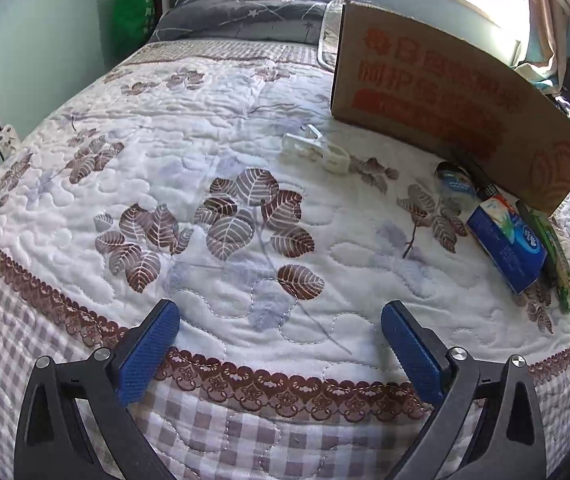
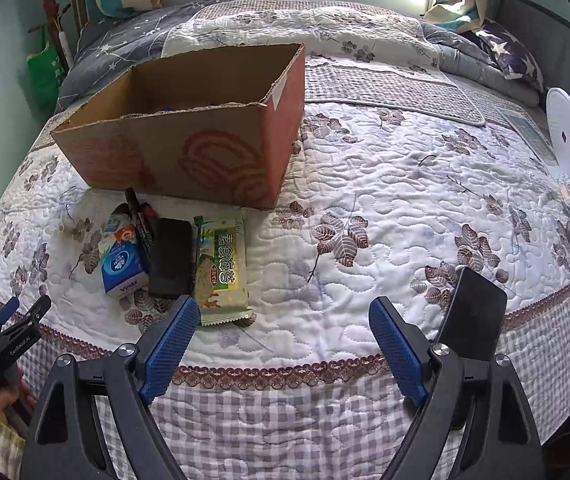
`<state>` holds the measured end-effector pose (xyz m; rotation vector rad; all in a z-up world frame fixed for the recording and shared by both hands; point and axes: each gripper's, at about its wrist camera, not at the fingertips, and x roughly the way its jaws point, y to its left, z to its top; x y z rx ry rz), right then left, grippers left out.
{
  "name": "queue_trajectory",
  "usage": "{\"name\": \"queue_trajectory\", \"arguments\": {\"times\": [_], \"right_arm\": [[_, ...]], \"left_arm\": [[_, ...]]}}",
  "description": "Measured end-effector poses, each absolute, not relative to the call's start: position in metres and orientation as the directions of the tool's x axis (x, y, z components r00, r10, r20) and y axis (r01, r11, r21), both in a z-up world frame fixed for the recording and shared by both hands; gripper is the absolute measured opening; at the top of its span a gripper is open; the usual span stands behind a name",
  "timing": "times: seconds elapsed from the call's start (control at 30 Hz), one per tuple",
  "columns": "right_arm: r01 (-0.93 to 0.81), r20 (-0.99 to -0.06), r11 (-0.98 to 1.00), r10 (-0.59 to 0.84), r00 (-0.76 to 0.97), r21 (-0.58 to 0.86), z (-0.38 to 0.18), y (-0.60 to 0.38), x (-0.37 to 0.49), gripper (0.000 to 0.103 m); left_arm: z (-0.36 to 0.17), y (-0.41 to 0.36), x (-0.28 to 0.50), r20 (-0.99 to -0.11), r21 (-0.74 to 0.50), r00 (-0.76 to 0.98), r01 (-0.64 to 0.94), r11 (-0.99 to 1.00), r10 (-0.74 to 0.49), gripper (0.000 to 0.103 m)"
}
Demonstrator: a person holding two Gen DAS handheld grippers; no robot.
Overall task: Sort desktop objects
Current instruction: 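Grasp the green snack bar with the right tool and drop it in the box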
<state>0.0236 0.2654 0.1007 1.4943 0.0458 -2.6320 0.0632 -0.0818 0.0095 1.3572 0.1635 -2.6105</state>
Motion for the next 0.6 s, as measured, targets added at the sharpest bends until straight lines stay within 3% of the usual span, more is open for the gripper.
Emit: {"name": "queue_trajectory", "arguments": {"times": [0.03, 0.07, 0.1, 0.13, 0.17, 0.2, 0.23, 0.3, 0.4, 0.5, 0.6], "right_arm": [[0.119, -0.860, -0.993, -0.084, -0.504, 0.027, 0.095, 0.263, 0.021, 0.088], [0.117, -0.863, -0.993, -0.087, -0.497, 0.033, 0.090, 0.262, 0.017, 0.088], [0.113, -0.867, -0.992, -0.098, -0.489, 0.048, 0.083, 0.261, 0.012, 0.088], [0.108, -0.871, -0.992, -0.109, -0.479, 0.065, 0.076, 0.259, 0.007, 0.088], [0.101, -0.875, -0.992, -0.109, -0.471, 0.069, 0.069, 0.257, 0.001, 0.088], [0.100, -0.879, -0.993, -0.105, -0.465, 0.065, 0.063, 0.253, -0.004, 0.088], [0.111, -0.883, -0.992, -0.099, -0.458, 0.054, 0.056, 0.248, -0.010, 0.088], [0.144, -0.890, -0.990, -0.072, -0.450, 0.008, 0.044, 0.236, -0.020, 0.087], [0.180, -0.901, -0.983, -0.042, -0.432, -0.041, 0.029, 0.220, -0.033, 0.083], [0.156, -0.902, -0.988, -0.081, -0.424, 0.016, 0.023, 0.216, -0.047, 0.082], [0.164, -0.927, -0.986, -0.096, -0.363, 0.038, 0.014, 0.204, -0.056, 0.072]], "left_arm": [[0.009, -0.081, 0.062, -0.817, -0.002, -0.563, 0.222, -0.975, -0.127, 0.007], [0.009, -0.080, 0.062, -0.816, 0.003, -0.563, 0.221, -0.975, -0.130, 0.023], [0.009, -0.079, 0.062, -0.818, 0.010, -0.560, 0.221, -0.975, -0.135, 0.046], [0.009, -0.079, 0.062, -0.817, 0.012, -0.560, 0.221, -0.975, -0.137, 0.059], [0.008, -0.079, 0.063, -0.817, 0.008, -0.561, 0.221, -0.975, -0.134, 0.059], [0.008, -0.079, 0.064, -0.818, 0.007, -0.560, 0.221, -0.975, -0.133, 0.082], [0.007, -0.078, 0.064, -0.818, 0.010, -0.559, 0.221, -0.975, -0.135, 0.085], [0.006, -0.078, 0.064, -0.819, 0.018, -0.556, 0.221, -0.975, -0.141, 0.101], [0.005, -0.079, 0.063, -0.819, 0.018, -0.556, 0.221, -0.975, -0.141, 0.103], [0.005, -0.078, 0.062, -0.819, 0.020, -0.556, 0.221, -0.975, -0.143, 0.103], [0.005, -0.078, 0.062, -0.820, 0.024, -0.554, 0.221, -0.975, -0.146, 0.103]]}}
